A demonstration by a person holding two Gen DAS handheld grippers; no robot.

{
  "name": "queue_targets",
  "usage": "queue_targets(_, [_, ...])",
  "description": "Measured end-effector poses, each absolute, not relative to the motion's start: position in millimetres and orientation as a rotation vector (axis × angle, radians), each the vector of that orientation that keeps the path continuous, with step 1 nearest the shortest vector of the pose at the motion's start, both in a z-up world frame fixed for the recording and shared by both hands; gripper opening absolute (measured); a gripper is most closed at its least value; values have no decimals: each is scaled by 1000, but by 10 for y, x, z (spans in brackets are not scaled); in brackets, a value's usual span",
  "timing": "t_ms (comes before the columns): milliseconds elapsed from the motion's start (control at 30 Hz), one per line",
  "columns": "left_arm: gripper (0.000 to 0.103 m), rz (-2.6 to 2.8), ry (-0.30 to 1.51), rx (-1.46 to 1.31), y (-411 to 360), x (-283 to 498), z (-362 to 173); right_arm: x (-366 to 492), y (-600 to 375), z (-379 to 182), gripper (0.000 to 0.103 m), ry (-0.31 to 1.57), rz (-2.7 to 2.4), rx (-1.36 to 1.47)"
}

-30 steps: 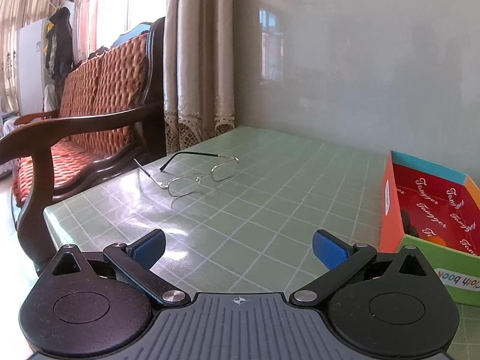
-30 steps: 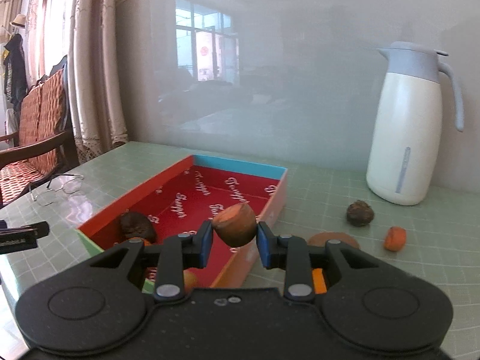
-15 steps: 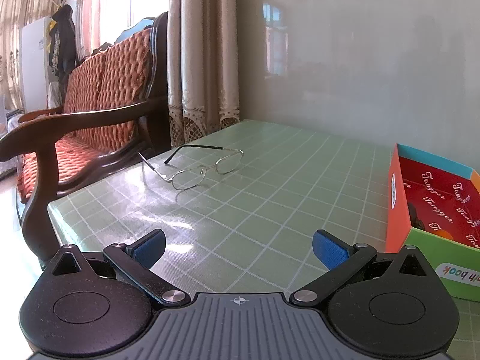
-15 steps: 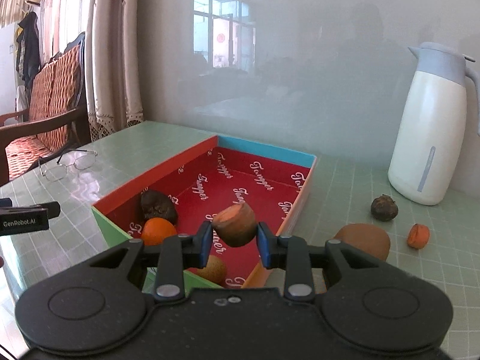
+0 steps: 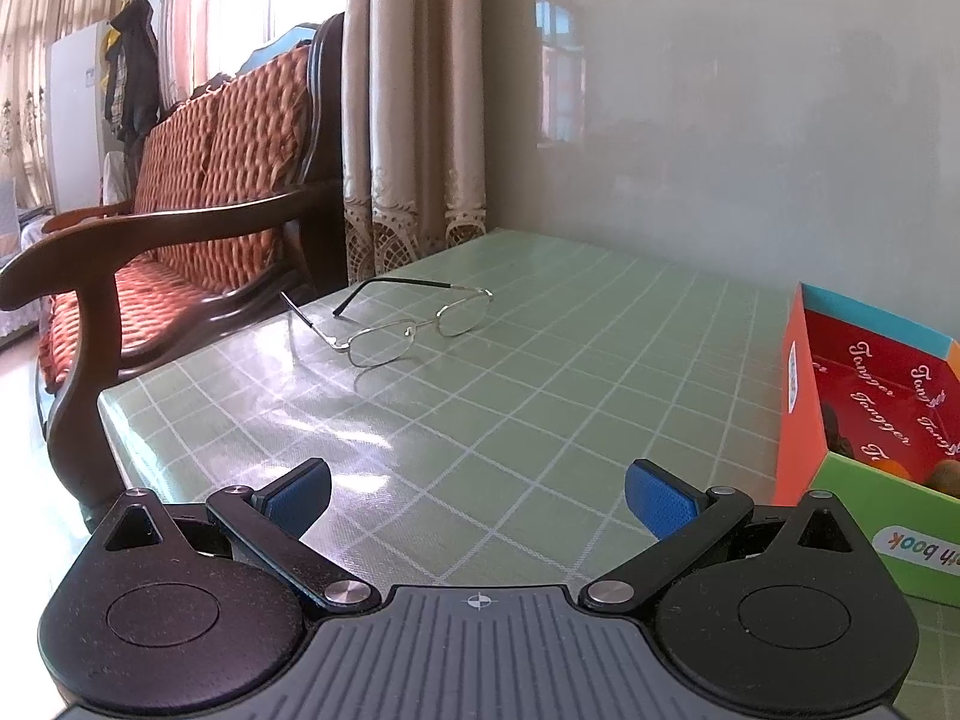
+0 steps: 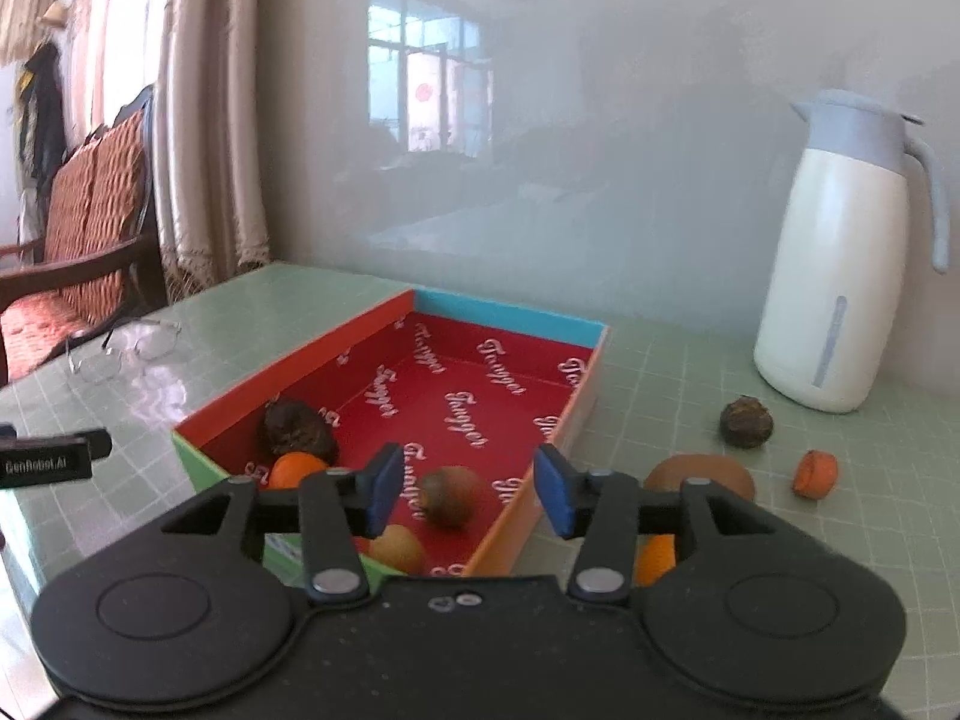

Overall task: Organize fruits
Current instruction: 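Move the left gripper back to the oranges and grasp another orange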

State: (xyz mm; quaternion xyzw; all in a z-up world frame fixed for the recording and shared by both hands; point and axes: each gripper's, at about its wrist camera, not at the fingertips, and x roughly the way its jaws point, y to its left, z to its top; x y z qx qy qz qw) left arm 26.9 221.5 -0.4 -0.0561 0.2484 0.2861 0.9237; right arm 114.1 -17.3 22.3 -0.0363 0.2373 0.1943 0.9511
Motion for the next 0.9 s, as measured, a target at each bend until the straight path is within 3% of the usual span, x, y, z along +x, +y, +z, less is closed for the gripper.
queue_targets(900, [103, 383, 409, -86, 1498, 321, 235, 1127, -1531, 388, 48, 470, 161, 135])
